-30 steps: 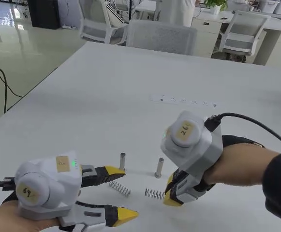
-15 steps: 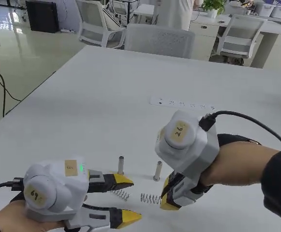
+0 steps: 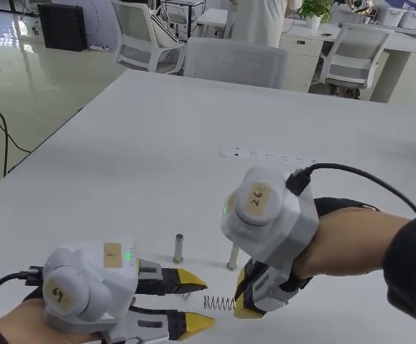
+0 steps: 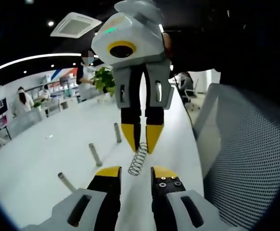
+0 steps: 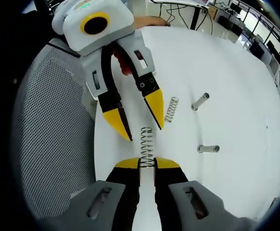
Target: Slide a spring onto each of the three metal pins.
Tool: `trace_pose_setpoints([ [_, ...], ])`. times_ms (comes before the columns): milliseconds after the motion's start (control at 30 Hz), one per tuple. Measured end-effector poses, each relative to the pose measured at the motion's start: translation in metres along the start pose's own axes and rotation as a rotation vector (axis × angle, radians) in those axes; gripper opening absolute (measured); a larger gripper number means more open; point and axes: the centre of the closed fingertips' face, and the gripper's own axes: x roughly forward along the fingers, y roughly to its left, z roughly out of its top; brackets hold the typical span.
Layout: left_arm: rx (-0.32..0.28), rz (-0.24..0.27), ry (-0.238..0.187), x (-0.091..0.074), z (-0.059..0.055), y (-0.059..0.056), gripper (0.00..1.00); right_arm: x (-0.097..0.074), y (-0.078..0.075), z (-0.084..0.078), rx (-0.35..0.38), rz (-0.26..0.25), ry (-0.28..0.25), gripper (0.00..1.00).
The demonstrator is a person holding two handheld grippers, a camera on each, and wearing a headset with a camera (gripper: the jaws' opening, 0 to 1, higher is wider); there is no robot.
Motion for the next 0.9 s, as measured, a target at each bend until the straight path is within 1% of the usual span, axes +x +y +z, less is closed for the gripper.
trace_pose_setpoints([
  [267, 0.020, -0.020, 0.004, 0.002, 0.000, -0.005, 0.09, 0.001, 0.006, 0.000, -0.017, 0.019, 0.012, 0.08],
  [367, 0.036, -0.023, 0.010, 0.003, -0.001, -0.007, 0.04, 0.001, 0.007, 0.001, -0.020, 0.023, 0.010, 0.08],
  [500, 0.040, -0.027, 0.018, 0.003, -0.003, -0.007, 0.04, 0.000, 0.008, 0.002, -0.019, 0.024, 0.007, 0.08],
  [667, 0.043, -0.024, 0.022, 0.003, -0.003, -0.006, 0.03, -0.005, 0.007, 0.005, -0.007, 0.022, -0.008, 0.08],
  [767, 0.040, -0.022, 0.027, 0.003, -0.004, -0.005, 0.03, -0.010, 0.008, 0.011, 0.004, 0.021, -0.040, 0.08],
  [900, 0.040, -0.020, 0.029, 0.004, -0.005, -0.004, 0.02, -0.014, 0.007, 0.016, 0.007, 0.013, -0.067, 0.08],
])
